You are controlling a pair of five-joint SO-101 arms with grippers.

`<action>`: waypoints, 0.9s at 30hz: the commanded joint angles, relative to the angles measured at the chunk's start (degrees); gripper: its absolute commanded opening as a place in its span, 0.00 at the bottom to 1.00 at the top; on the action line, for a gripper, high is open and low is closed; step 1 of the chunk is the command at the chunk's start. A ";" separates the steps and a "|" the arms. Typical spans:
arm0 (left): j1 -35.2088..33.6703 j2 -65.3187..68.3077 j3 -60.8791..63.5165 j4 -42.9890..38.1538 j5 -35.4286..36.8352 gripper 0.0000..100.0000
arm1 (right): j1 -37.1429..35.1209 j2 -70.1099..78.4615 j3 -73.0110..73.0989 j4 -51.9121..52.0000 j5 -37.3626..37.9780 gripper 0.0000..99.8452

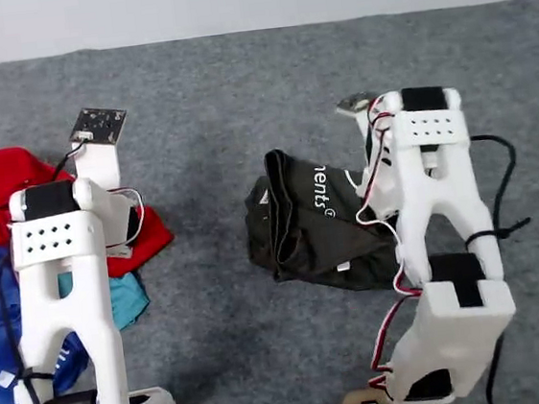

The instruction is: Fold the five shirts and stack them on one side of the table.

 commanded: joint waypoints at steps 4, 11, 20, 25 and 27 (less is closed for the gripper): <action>0.18 -2.20 -0.31 -1.76 0.09 0.00 | 0.13 5.76 -2.29 1.54 0.35 0.04; 0.18 -2.20 -0.31 -1.76 0.09 0.00 | -6.73 2.86 9.23 2.33 0.44 0.03; 0.18 -1.85 -0.31 -3.43 0.09 0.00 | -14.29 -12.09 21.80 2.33 0.70 0.03; 1.32 -1.85 -0.13 -3.43 0.09 0.00 | -10.07 -15.43 18.37 2.33 0.70 0.03; 2.29 -1.85 -0.13 -3.43 0.09 0.00 | -7.69 -14.81 17.93 2.24 0.70 0.04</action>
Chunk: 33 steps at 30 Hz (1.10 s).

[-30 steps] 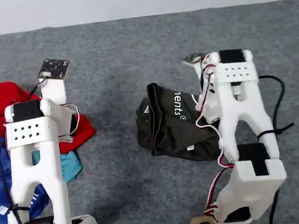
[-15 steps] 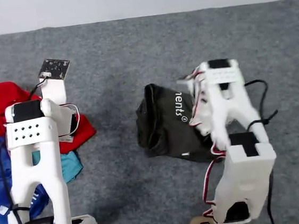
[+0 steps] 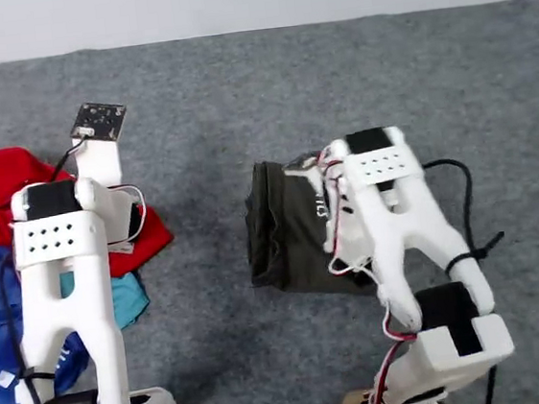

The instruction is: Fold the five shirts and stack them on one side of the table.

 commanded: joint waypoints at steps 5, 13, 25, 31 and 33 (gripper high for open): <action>2.02 -1.93 -0.40 -0.97 0.09 0.00 | 6.02 1.98 -1.41 1.98 3.43 0.04; 2.11 -2.20 -0.40 -0.97 0.09 0.00 | 2.51 15.16 -2.99 -4.62 3.34 0.04; 1.76 -2.29 -0.57 -0.70 0.09 0.00 | 2.51 6.90 -18.20 2.33 0.97 0.04; 0.35 -2.29 -2.59 -0.53 0.44 0.00 | -4.53 4.35 -18.73 1.89 1.23 0.04; -1.67 -2.29 -4.18 -0.53 0.53 0.00 | -7.43 5.23 -18.73 0.48 1.23 0.04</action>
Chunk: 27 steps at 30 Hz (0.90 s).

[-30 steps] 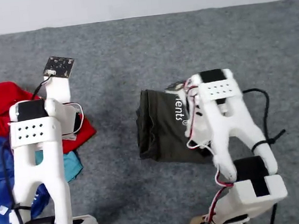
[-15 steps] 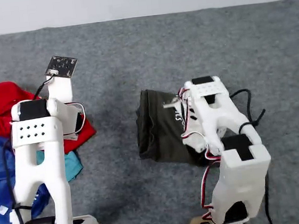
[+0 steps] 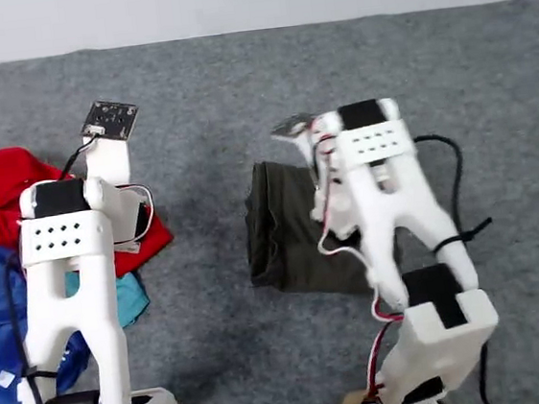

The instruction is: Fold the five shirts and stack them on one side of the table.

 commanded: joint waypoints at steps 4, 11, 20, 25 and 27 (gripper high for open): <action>-6.95 -2.29 -6.20 -0.70 0.53 0.00 | -8.84 0.40 -2.46 -3.47 -0.09 0.04; -13.63 -2.29 -7.34 -0.88 0.53 0.00 | -14.99 8.04 -2.55 -11.91 -0.09 0.04; -14.59 -2.11 -7.16 -0.88 0.53 0.00 | -21.76 16.04 -6.07 -15.96 0.00 0.04; -14.77 -2.02 -7.08 -0.79 0.53 0.00 | -20.97 15.08 -19.43 -5.58 0.00 0.04; -14.77 -2.02 -7.08 -0.79 0.53 0.00 | -20.70 15.43 -24.79 -2.42 0.00 0.04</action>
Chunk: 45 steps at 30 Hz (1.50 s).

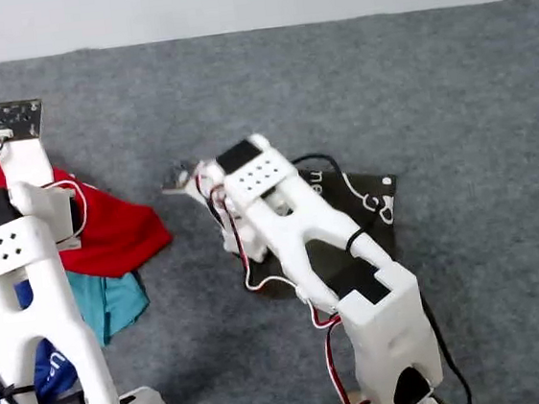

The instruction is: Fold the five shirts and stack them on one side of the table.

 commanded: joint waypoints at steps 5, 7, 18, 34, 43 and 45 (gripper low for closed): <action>-0.35 -2.02 -1.89 -0.70 0.53 0.00 | 0.13 3.03 -12.13 4.09 0.18 0.04; -0.35 -2.02 -1.89 -0.53 0.53 0.00 | 0.22 7.16 -12.40 3.03 1.23 0.04; -0.44 -2.20 -1.80 -0.53 0.53 0.00 | -0.13 16.04 -24.88 1.63 1.41 0.04; -0.09 -2.20 -1.89 0.79 0.53 0.00 | 5.32 3.38 -23.12 9.19 -10.55 0.04; 0.00 -1.93 -1.98 6.42 0.53 0.00 | 16.92 -13.05 -2.02 9.01 -17.32 0.05; 0.00 -1.85 -1.98 7.21 0.53 0.00 | 19.12 -14.81 1.58 9.01 -18.73 0.11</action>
